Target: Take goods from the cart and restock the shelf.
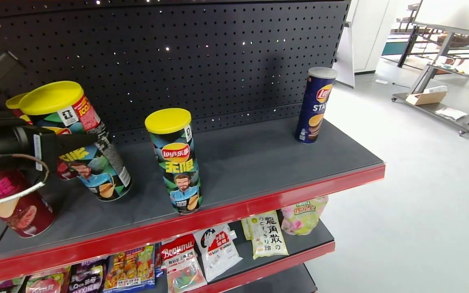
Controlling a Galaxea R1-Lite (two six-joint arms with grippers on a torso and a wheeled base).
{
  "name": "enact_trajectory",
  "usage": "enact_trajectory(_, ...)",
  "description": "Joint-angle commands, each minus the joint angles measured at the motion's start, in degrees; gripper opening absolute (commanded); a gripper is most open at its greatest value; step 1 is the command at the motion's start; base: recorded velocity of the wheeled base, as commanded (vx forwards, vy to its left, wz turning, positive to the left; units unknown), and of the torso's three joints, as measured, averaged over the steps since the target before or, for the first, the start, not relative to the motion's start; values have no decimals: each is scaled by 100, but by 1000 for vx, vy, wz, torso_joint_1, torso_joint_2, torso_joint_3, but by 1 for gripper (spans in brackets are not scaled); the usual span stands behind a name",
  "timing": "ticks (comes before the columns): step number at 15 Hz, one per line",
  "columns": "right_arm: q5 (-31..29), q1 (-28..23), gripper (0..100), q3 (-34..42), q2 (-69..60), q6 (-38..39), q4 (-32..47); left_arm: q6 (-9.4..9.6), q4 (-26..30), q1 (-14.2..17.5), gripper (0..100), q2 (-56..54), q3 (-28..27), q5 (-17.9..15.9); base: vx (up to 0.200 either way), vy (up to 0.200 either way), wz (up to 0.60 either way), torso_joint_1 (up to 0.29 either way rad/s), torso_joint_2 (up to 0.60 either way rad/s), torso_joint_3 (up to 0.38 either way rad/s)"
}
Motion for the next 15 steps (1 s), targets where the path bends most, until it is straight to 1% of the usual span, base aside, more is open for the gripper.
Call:
enact_trajectory(1, 4, 2, 100, 1, 2, -2, -1, 28, -227, 86, 0, 715, -287, -182, 0, 0, 0, 0, 0, 0)
enact_trajectory(3, 4, 2, 100, 1, 2, -2, -1, 11, -710, 95, 0, 1189, -480, -507, 0, 0, 0, 0, 0, 0)
enact_trajectory(4, 4, 2, 100, 1, 2, -2, -1, 11, -798, 156, 0, 1383, -603, -735, 0, 0, 0, 0, 0, 0)
enact_trajectory(5, 4, 2, 100, 1, 2, -2, -1, 28, -798, 183, 0, 1435, -638, -797, 0, 0, 0, 0, 0, 0)
enact_trajectory(7, 4, 2, 100, 1, 2, -2, -1, 72, -860, 209, 0, 1901, -963, -1122, 0, 0, 0, 0, 0, 0)
enact_trajectory(8, 4, 2, 100, 1, 2, -2, -1, 81, -930, 209, 0, 2033, -1060, -1201, 0, 0, 0, 0, 0, 0)
enact_trajectory(11, 4, 2, 100, 1, 11, -2, -1, 257, -1000, 148, 0, 2455, -1456, -1289, 0, 0, 0, 0, 0, 0)
enact_trajectory(13, 4, 2, 100, 1, 2, -2, -1, 266, -1027, 104, 0, 2710, -1746, -1421, 0, 0, 0, 0, 0, 0)
enact_trajectory(15, 4, 2, 100, 1, 2, -2, -1, 266, -1044, 86, 0, 2859, -1913, -1430, 0, 0, 0, 0, 0, 0)
